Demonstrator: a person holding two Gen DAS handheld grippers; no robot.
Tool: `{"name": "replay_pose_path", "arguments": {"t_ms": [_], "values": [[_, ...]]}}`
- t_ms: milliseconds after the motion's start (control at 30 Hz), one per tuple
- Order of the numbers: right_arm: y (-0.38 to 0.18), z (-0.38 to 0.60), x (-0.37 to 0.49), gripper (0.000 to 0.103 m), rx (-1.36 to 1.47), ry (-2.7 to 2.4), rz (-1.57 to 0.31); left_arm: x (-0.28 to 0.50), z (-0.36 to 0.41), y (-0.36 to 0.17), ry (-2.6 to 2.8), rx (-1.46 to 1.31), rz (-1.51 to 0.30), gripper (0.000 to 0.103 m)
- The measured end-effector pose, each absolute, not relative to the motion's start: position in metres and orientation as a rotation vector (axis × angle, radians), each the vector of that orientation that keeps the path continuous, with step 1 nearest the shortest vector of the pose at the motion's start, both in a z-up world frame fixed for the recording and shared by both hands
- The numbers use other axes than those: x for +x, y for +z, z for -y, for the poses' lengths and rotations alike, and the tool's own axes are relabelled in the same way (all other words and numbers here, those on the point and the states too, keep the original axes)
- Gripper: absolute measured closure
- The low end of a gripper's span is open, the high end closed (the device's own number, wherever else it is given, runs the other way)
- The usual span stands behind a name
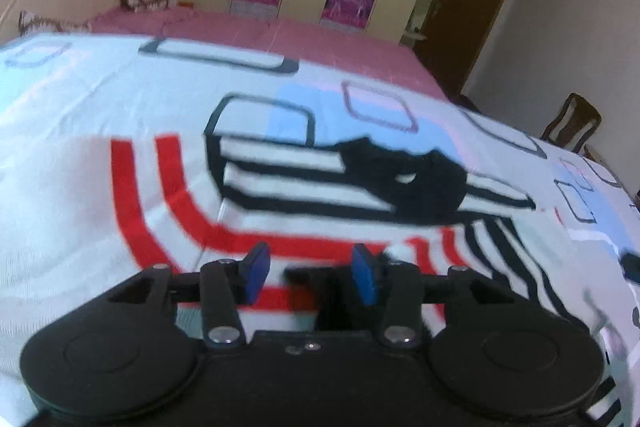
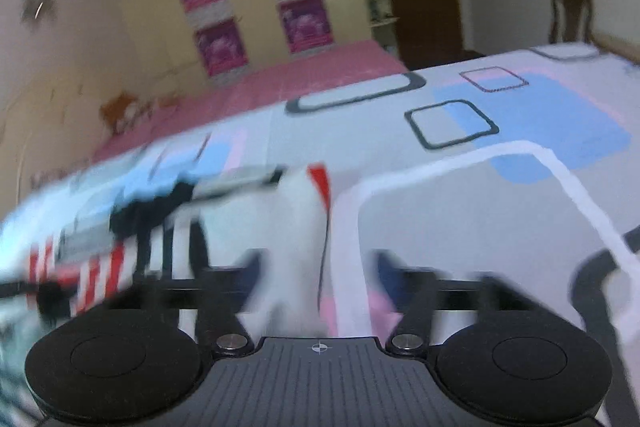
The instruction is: Fold small clothes
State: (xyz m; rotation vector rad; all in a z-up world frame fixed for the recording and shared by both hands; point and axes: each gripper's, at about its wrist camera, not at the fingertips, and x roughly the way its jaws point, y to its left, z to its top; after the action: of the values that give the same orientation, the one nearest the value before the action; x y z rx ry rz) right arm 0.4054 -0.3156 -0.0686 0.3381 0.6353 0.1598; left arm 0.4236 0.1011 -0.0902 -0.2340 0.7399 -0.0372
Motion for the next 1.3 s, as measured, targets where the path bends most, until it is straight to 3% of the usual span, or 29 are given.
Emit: {"name": "replay_pose_path", "arguments": {"t_ms": [67, 100, 267, 300, 333, 367, 400, 433, 533, 600, 667, 700, 767, 800, 833, 900, 967, 1033, 1133, 1200, 1300], "values": [[-0.071, 0.313, 0.435, 0.06, 0.351, 0.183, -0.642, 0.435, -0.093, -0.092, -0.022, -0.198, -0.79, 0.06], [-0.074, 0.316, 0.45, 0.066, 0.37, 0.188, -0.662, 0.439, -0.093, -0.094, -0.019, -0.201, -0.804, 0.06], [-0.102, 0.33, 0.509, 0.065, 0.509, 0.187, -0.762, 0.444, -0.093, -0.105, 0.0, -0.171, -0.863, 0.061], [-0.108, 0.333, 0.516, 0.065, 0.532, 0.194, -0.778, 0.444, -0.091, -0.106, -0.002, -0.153, -0.86, 0.066], [-0.114, 0.335, 0.524, 0.066, 0.559, 0.211, -0.804, 0.443, -0.09, -0.108, -0.002, -0.136, -0.853, 0.083], [-0.12, 0.337, 0.53, 0.066, 0.6, 0.262, -0.83, 0.442, -0.089, -0.109, 0.001, -0.135, -0.843, 0.094], [-0.123, 0.337, 0.534, 0.083, 0.636, 0.345, -0.844, 0.441, -0.09, -0.11, 0.01, -0.146, -0.836, 0.094], [-0.122, 0.332, 0.534, 0.091, 0.578, 0.378, -0.838, 0.44, -0.091, -0.111, 0.024, -0.151, -0.825, 0.095], [-0.126, 0.34, 0.533, 0.091, 0.522, 0.292, -0.822, 0.437, -0.087, -0.112, 0.042, -0.133, -0.806, 0.095], [-0.117, 0.33, 0.525, 0.09, 0.439, 0.26, -0.795, 0.436, -0.085, -0.111, 0.044, -0.111, -0.804, 0.091], [-0.107, 0.318, 0.517, 0.06, 0.349, 0.201, -0.789, 0.433, -0.089, -0.103, 0.089, -0.121, -0.788, 0.07], [-0.097, 0.314, 0.507, 0.046, 0.305, 0.157, -0.741, 0.429, -0.089, -0.096, 0.118, -0.112, -0.754, 0.07], [-0.084, 0.311, 0.491, 0.046, 0.313, 0.255, -0.682, 0.426, -0.079, -0.082, 0.058, -0.125, -0.702, 0.07], [-0.081, 0.303, 0.488, 0.048, 0.297, 0.316, -0.695, 0.429, -0.068, -0.079, -0.011, -0.145, -0.699, 0.07], [-0.08, 0.289, 0.486, 0.057, 0.248, 0.369, -0.706, 0.436, -0.05, -0.078, -0.088, -0.143, -0.707, 0.068], [-0.083, 0.26, 0.483, 0.065, 0.16, 0.457, -0.728, 0.45, -0.017, -0.081, -0.202, -0.136, -0.736, 0.063], [-0.089, 0.237, 0.482, 0.066, 0.115, 0.509, -0.759, 0.461, 0.009, -0.089, -0.266, -0.139, -0.743, 0.049], [-0.094, 0.224, 0.481, 0.067, 0.082, 0.534, -0.767, 0.469, 0.023, -0.1, -0.261, -0.095, -0.753, 0.042], [-0.102, 0.239, 0.497, 0.07, 0.051, 0.483, -0.762, 0.468, 0.006, -0.113, -0.22, -0.042, -0.764, 0.048], [-0.106, 0.27, 0.51, 0.103, 0.11, 0.358, -0.767, 0.459, -0.013, -0.116, -0.185, 0.003, -0.76, 0.046], [-0.107, 0.289, 0.513, 0.103, 0.132, 0.34, -0.794, 0.46, -0.024, -0.115, -0.147, 0.013, -0.785, 0.037]]}}
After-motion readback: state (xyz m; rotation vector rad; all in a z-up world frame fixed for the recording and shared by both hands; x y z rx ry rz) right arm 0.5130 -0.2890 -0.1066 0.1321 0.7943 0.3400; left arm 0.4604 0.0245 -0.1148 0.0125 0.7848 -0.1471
